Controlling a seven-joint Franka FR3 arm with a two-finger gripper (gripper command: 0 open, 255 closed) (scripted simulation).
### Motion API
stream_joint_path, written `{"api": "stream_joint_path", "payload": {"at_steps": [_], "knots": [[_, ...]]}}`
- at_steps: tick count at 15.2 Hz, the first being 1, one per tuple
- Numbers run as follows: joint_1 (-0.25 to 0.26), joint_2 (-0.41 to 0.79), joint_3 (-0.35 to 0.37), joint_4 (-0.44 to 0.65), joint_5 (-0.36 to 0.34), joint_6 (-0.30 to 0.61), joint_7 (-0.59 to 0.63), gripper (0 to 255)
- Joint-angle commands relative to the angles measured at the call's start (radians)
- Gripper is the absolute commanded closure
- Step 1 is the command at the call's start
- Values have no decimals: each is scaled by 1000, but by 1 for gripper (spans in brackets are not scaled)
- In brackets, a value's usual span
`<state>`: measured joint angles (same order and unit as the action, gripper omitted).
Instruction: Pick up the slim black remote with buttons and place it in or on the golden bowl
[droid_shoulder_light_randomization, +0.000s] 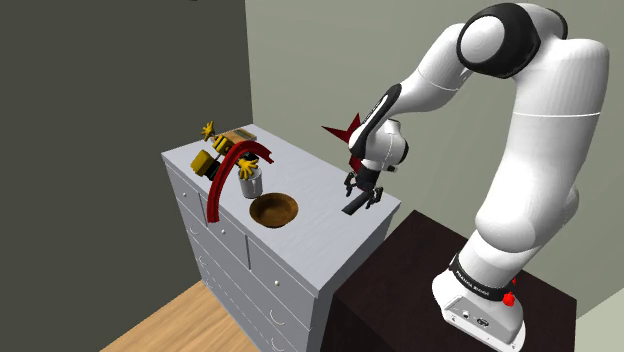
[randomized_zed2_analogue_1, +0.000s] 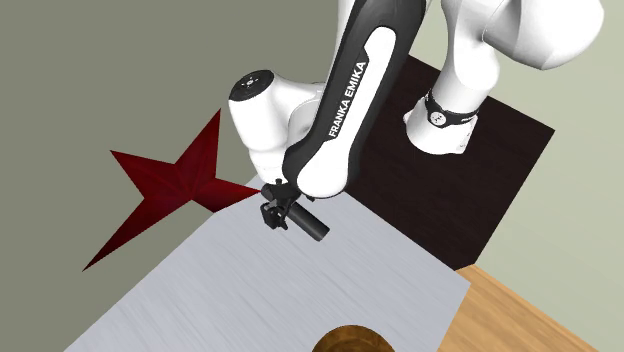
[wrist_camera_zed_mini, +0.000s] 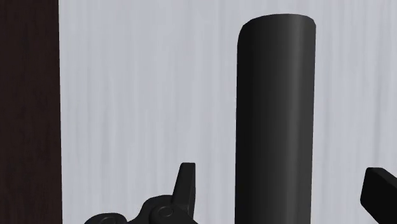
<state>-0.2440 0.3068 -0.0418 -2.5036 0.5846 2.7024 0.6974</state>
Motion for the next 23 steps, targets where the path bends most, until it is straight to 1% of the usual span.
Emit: {"api": "stream_joint_path", "payload": {"at_steps": [1, 2, 11, 17, 23], "knots": [[0, 0, 0, 0, 0, 0, 0, 0], [0, 0, 0, 0, 0, 0, 0, 255], [0, 0, 0, 0, 0, 0, 0, 255], [20, -93, -34, -21, -72, -66, 67, 255], [30, -183, -58, -33, -142, -136, 131, 255]]}}
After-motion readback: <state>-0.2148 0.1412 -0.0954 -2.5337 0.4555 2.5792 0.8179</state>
